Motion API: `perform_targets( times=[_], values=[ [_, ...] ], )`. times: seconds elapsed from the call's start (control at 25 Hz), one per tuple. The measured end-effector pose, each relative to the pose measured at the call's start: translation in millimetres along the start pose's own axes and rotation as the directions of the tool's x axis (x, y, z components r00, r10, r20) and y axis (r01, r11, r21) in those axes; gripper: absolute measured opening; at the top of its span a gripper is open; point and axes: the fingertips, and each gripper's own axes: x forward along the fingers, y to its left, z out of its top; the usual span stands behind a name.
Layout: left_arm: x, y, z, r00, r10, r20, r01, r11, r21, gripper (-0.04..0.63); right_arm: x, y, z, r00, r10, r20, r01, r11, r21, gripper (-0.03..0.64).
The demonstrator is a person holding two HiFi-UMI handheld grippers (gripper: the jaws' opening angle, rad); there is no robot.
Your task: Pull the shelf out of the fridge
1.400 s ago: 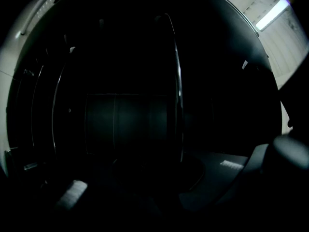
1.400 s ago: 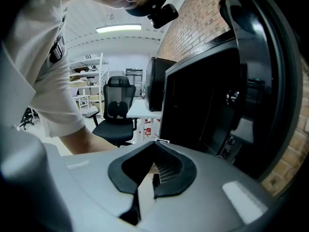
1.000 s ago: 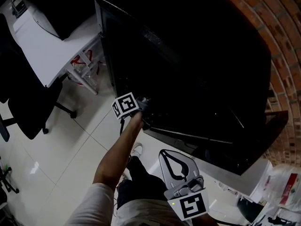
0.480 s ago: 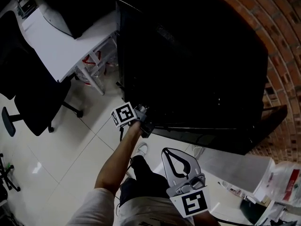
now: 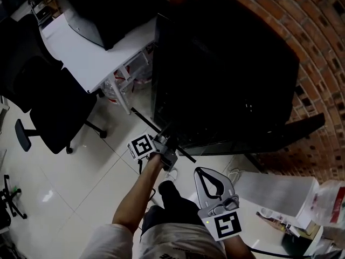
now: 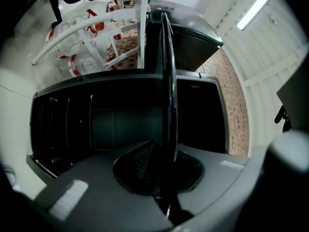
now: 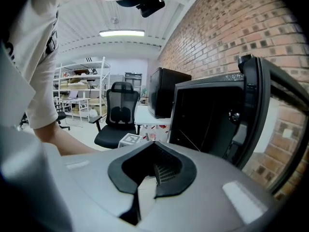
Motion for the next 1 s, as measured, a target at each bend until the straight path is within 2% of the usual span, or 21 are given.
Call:
perform_targets(
  times=[0.24, 0.68, 1.0],
  values=[
    [-48.5, -50.6, -2.5, 0.998, -0.033, 0.050, 0.033, 0.999, -0.004, 0.006, -14.2, 23.4, 5.5, 1.000, 0.002, 0.009, -0.002, 1.000, -0.016, 0.005],
    [-140.9, -133.3, -6.6, 0.986, -0.082, 0.142, 0.073, 0.995, 0.071, 0.006, -44.2, 64.2, 24.0, 0.999, -0.006, 0.043, 0.007, 1.000, -0.028, 0.005],
    [-192.9, -186.3, -20.2, 0.976, -0.113, 0.184, 0.094, 0.989, 0.110, 0.008, -66.1, 79.7, 36.8, 0.993, -0.037, 0.109, 0.042, 0.998, -0.048, 0.005]
  ],
)
